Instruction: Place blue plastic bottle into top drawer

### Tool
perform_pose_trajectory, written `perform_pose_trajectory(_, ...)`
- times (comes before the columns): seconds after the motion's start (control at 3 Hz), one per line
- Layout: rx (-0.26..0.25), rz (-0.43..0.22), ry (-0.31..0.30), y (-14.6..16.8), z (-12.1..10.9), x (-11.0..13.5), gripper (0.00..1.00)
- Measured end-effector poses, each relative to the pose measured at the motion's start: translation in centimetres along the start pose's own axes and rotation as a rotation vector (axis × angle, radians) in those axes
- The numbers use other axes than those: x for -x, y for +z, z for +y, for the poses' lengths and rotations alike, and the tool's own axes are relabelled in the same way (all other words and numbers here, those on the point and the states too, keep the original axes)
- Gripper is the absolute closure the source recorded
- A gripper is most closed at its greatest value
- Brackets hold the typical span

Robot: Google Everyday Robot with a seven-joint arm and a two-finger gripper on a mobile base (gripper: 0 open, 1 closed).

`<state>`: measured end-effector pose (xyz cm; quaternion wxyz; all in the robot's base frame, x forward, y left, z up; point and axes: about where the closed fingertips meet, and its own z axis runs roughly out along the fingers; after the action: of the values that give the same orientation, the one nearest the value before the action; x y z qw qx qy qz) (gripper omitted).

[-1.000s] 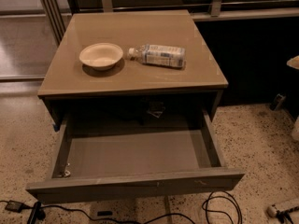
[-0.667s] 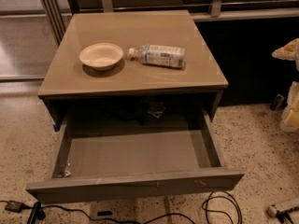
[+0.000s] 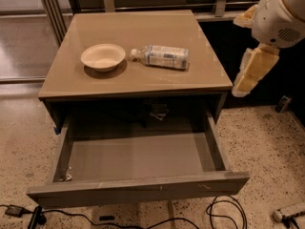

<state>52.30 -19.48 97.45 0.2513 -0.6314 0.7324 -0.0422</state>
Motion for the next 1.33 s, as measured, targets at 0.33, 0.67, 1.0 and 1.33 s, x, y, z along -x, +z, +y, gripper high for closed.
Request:
perform_pose_trajectory(0.33,-0.034,-0.187,0.112,2.1,-1.1,2.8,0.00)
perform_pose_trajectory(0.67,-0.097,-0.313,0.198,0.7,-2.4,3.7,0.00)
perform_pose_trajectory(1.0,-0.097,-0.313,0.198,0.7,-2.4,3.7,0.00)
perform_pose_trajectory(1.33,-0.104,-0.304,0.192,1.7,-3.5,4.5,0.00)
